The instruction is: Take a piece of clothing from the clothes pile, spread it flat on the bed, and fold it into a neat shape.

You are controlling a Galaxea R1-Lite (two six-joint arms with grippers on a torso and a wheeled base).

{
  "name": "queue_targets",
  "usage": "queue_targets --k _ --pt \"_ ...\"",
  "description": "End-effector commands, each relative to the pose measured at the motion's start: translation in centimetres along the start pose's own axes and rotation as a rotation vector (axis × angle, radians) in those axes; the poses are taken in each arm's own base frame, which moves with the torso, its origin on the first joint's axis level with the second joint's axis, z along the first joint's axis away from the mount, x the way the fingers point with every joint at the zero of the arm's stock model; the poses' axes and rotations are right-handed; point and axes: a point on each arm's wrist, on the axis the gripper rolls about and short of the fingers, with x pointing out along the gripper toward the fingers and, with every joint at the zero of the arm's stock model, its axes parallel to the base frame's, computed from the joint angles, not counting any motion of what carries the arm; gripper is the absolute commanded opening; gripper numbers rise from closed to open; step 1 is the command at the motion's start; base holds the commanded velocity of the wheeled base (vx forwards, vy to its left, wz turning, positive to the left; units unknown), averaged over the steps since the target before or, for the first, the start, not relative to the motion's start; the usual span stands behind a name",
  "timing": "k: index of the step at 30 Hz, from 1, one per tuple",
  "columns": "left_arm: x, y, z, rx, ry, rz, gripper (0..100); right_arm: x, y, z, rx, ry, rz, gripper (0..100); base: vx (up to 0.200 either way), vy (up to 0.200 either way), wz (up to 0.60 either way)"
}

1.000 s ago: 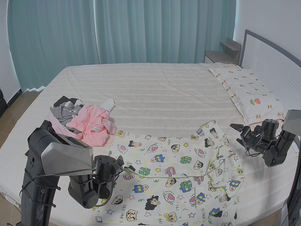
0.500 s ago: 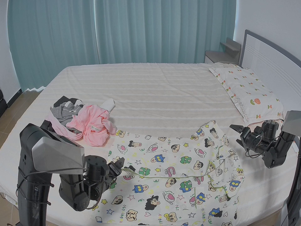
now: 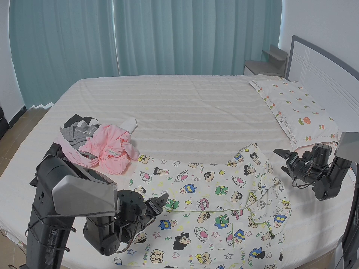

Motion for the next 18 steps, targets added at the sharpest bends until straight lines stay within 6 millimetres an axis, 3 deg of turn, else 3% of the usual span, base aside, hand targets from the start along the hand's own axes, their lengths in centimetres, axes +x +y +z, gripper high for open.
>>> queue_targets --k 1,2,8,16,18 --pt "1.0 0.8 -0.3 0.018 -0.013 0.028 100 0.0 -0.1 -0.1 0.001 0.002 -0.002 100 0.000 0.000 0.00" --pt "2.2 1.1 0.5 0.003 -0.086 0.056 100 0.0 -0.1 -0.1 0.001 0.002 -0.002 100 0.000 0.000 0.00" --pt "4.1 1.4 2.0 -0.023 -0.225 0.098 100 0.0 -0.1 -0.1 0.002 0.003 -0.003 100 0.000 0.000 0.00" --pt "3.4 1.9 2.4 0.070 -0.319 0.219 100 0.1 -0.3 -0.2 0.002 0.005 -0.007 100 0.000 0.000 0.00" --pt "2.7 1.9 3.3 0.102 -0.370 0.230 100 0.1 -0.3 -0.2 -0.002 0.001 -0.001 100 0.000 0.000 0.00"
